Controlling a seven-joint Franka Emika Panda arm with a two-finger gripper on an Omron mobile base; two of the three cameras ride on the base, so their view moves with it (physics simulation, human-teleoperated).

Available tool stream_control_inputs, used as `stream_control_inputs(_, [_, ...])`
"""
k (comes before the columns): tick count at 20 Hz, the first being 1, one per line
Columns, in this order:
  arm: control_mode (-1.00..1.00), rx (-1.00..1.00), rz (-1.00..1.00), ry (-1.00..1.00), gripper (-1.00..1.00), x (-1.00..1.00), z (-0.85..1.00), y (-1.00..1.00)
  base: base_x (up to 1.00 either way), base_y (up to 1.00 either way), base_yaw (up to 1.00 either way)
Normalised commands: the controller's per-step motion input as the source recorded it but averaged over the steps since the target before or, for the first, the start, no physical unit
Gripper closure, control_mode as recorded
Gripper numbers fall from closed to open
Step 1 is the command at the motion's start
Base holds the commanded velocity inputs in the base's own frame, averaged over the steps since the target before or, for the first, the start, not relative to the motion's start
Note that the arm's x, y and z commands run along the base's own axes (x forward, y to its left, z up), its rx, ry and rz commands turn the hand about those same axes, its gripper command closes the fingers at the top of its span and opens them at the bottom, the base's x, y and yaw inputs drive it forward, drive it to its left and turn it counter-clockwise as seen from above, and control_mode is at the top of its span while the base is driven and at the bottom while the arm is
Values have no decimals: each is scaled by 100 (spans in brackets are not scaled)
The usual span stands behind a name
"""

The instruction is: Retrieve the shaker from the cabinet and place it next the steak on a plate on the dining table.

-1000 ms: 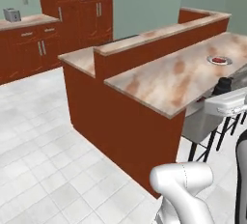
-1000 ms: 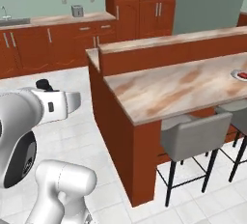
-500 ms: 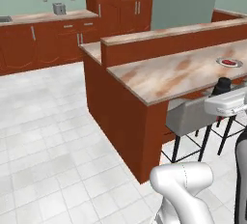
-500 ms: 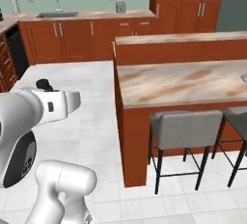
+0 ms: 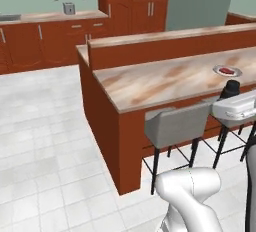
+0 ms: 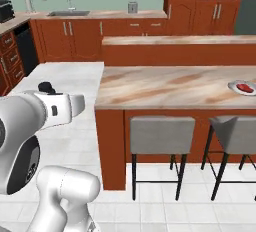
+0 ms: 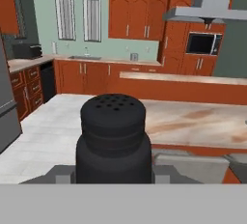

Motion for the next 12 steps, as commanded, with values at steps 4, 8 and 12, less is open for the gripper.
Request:
stream_control_inputs(4, [100, 0, 0, 0, 100, 0, 0, 0, 0, -100, 3])
stream_control_inputs(8, [100, 0, 0, 0, 100, 0, 0, 0, -4, -100, 2])
stream_control_inputs(12, [100, 0, 0, 0, 100, 0, 0, 0, 0, -100, 9])
